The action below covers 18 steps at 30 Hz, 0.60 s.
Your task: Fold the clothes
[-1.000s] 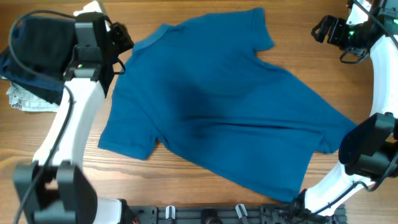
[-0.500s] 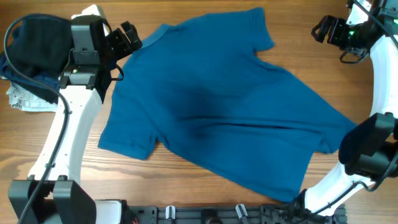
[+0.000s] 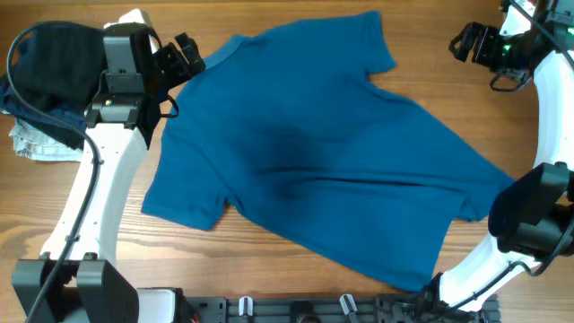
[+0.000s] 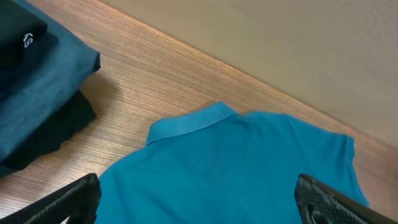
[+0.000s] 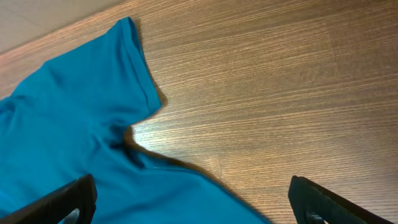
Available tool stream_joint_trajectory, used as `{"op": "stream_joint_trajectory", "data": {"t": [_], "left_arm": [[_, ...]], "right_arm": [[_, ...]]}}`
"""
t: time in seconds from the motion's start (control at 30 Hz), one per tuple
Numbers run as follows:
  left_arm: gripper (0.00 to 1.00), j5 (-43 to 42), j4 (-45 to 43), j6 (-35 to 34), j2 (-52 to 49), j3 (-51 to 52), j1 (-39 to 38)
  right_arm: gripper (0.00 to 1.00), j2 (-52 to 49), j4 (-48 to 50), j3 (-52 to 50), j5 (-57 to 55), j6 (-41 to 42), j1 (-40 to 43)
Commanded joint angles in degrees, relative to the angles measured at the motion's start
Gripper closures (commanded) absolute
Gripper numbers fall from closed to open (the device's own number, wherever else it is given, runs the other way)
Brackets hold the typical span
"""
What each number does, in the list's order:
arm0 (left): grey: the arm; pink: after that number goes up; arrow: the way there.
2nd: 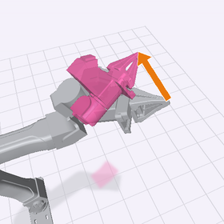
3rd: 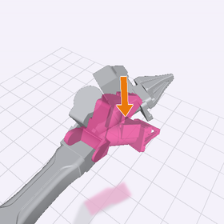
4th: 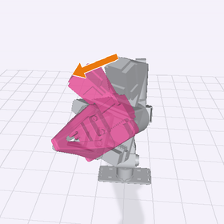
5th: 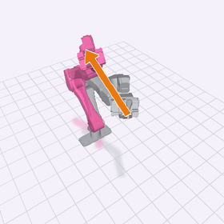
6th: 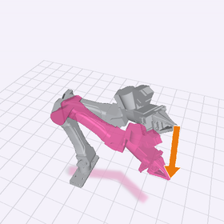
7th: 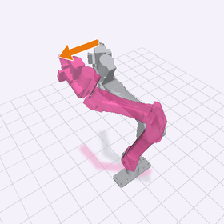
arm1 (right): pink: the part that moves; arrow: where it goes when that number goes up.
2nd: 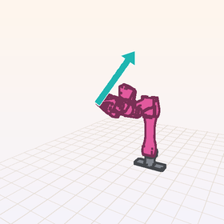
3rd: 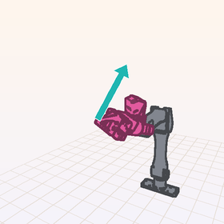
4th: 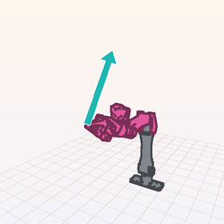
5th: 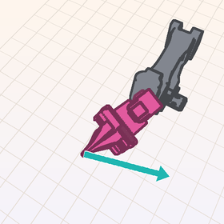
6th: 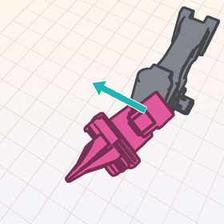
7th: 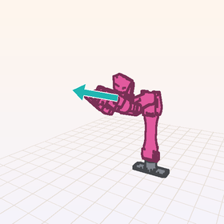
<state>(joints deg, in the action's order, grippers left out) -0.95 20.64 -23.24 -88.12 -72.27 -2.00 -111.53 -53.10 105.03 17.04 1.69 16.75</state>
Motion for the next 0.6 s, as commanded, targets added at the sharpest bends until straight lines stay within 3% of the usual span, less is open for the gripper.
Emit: {"op": "stream_joint_trajectory", "data": {"t": [0.0, 0.37, 0.5, 0.57], "left_arm": [[0.0, -0.5, 0.0, -0.1, 0.0, -0.2, -0.1], [0.0, -0.5, 0.0, -0.1, 0.0, -0.2, -0.1], [0.0, -0.5, 0.0, -0.1, 0.0, -0.2, -0.1], [0.0, -0.5, 0.0, -0.1, 0.0, -0.2, -0.1]], "right_arm": [[0.0, -0.6, 0.0, 0.0, -0.3, 0.0, 0.1], [0.0, -0.6, 0.4, 0.0, -0.3, 0.0, 0.1], [0.0, -0.5, 7.5, 0.0, -0.2, 0.0, 0.0], [0.05, -0.6, 6.8, 0.0, 6.6, -2.2, -0.2]]}}
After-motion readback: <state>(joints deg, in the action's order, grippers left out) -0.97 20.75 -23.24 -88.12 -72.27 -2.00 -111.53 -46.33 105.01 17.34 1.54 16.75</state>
